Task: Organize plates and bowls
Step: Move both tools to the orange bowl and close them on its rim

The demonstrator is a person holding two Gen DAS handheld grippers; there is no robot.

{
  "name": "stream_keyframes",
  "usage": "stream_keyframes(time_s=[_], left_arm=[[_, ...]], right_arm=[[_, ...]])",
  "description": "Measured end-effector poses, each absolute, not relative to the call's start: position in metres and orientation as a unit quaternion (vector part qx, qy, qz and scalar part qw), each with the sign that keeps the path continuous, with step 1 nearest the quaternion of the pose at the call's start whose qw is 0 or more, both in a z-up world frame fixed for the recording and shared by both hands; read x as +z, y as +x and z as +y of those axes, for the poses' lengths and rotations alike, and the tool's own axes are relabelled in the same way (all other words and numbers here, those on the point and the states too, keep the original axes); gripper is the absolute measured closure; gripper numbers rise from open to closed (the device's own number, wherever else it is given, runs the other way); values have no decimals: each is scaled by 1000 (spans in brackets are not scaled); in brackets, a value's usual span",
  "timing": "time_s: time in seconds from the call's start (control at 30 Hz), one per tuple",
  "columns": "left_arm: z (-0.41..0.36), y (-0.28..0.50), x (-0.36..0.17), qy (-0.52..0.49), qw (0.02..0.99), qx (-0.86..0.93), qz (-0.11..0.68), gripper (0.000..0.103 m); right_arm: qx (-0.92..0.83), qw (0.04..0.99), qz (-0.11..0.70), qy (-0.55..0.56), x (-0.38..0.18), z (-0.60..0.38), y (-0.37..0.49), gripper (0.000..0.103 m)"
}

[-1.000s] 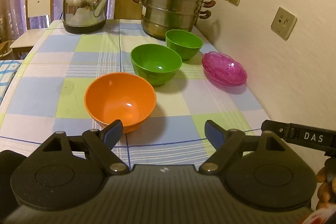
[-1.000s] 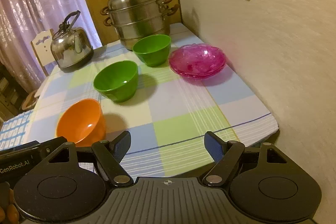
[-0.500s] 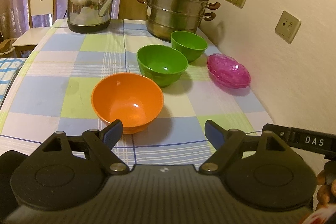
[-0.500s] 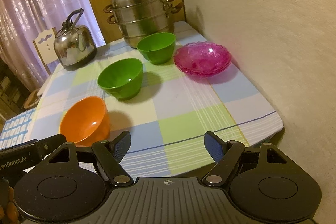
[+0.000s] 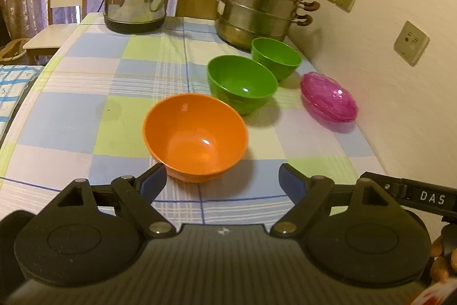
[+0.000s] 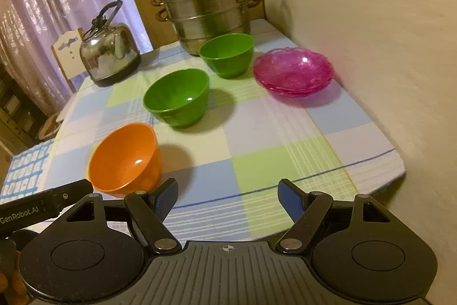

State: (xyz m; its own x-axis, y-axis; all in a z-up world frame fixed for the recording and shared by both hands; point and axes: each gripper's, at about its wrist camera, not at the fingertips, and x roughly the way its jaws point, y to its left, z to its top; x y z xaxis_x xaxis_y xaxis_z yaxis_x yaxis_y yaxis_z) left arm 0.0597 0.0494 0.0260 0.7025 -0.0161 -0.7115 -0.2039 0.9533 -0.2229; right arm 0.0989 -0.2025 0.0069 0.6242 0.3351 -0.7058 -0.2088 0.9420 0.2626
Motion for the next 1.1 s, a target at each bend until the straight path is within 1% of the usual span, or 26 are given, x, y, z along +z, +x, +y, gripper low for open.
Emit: stream_keyframes(time_s=[0.13, 0.33, 0.6, 0.87, 0.93, 1.0, 1.07, 1.1], left_arm=[[66, 66, 25, -142, 911, 66, 381, 19], [103, 82, 14, -160, 897, 96, 400, 19], [134, 109, -6, -164, 892, 105, 409, 21], [148, 130, -34, -181, 877, 100, 433, 37], [149, 135, -39, -184, 876, 96, 436, 42], [150, 138, -44, -186, 874, 93, 439, 47], [151, 141, -48, -188, 873, 91, 440, 52], [151, 142, -50, -189, 873, 90, 440, 54]], right_arm=[[162, 895, 409, 79, 6, -189, 111, 26], [188, 888, 413, 71, 1, -160, 134, 26], [219, 874, 429, 56, -19, -122, 165, 27], [230, 861, 450, 58, -41, -98, 189, 27], [230, 858, 455, 59, -46, -95, 193, 28], [230, 856, 459, 60, -50, -93, 198, 31], [230, 854, 463, 61, -54, -90, 201, 38], [230, 853, 465, 61, -56, -88, 203, 39]])
